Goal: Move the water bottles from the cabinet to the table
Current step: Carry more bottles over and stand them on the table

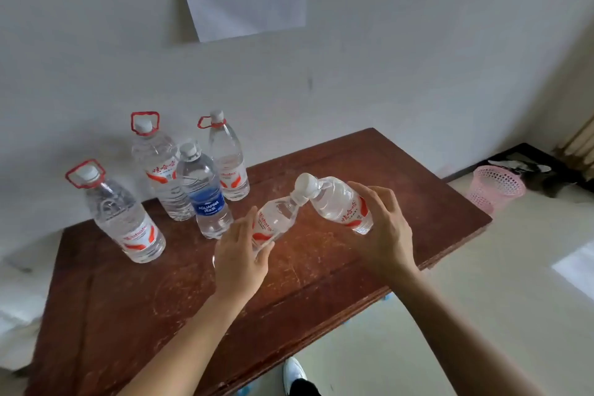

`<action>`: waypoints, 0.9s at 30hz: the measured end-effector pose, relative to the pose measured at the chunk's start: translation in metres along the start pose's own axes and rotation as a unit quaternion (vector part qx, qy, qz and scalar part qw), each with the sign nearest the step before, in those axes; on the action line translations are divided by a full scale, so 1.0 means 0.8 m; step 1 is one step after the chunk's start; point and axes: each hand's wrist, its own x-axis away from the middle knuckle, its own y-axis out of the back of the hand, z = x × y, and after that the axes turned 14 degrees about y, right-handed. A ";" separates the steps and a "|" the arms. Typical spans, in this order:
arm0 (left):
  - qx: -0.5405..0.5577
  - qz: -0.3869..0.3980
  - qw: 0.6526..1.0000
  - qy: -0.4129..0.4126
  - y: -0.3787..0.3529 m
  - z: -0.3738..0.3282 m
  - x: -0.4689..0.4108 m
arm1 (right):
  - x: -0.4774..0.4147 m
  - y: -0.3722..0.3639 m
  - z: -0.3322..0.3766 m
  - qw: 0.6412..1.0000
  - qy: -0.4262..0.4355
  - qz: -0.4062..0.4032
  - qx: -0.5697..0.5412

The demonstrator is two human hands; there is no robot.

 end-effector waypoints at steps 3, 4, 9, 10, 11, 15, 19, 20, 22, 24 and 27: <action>0.108 0.005 0.990 0.093 -0.042 0.000 -0.064 | -0.047 -0.034 -0.040 0.999 0.002 0.043 -0.017; 0.143 0.004 0.982 0.124 -0.054 0.001 -0.084 | -0.063 -0.047 -0.054 0.998 0.000 0.057 -0.022; 0.229 -0.003 0.951 0.208 -0.106 0.018 -0.151 | -0.128 -0.117 -0.106 0.990 -0.071 0.089 -0.079; 0.226 -0.004 0.948 0.222 -0.113 0.021 -0.158 | -0.135 -0.132 -0.112 0.986 -0.095 0.093 -0.096; 0.227 -0.004 0.947 0.228 -0.121 0.023 -0.163 | -0.140 -0.146 -0.118 0.981 -0.123 0.096 -0.114; 0.229 -0.009 0.947 0.227 -0.149 0.026 -0.188 | -0.161 -0.207 -0.146 0.954 -0.208 0.125 -0.178; 0.211 -0.014 0.943 0.258 -0.174 0.030 -0.201 | -0.186 -0.275 -0.173 0.936 -0.223 0.175 -0.207; 0.197 -0.014 0.942 0.271 -0.180 0.037 -0.199 | -0.192 -0.295 -0.177 0.931 -0.220 0.192 -0.219; 0.180 -0.019 0.942 0.283 -0.181 0.045 -0.195 | -0.204 -0.327 -0.183 0.924 -0.209 0.215 -0.239; 0.178 -0.014 0.942 0.285 -0.182 0.055 -0.194 | -0.218 -0.356 -0.184 0.920 -0.194 0.226 -0.257; 0.152 -0.018 0.946 0.285 -0.186 0.056 -0.197 | -0.238 -0.393 -0.181 0.914 -0.181 0.227 -0.283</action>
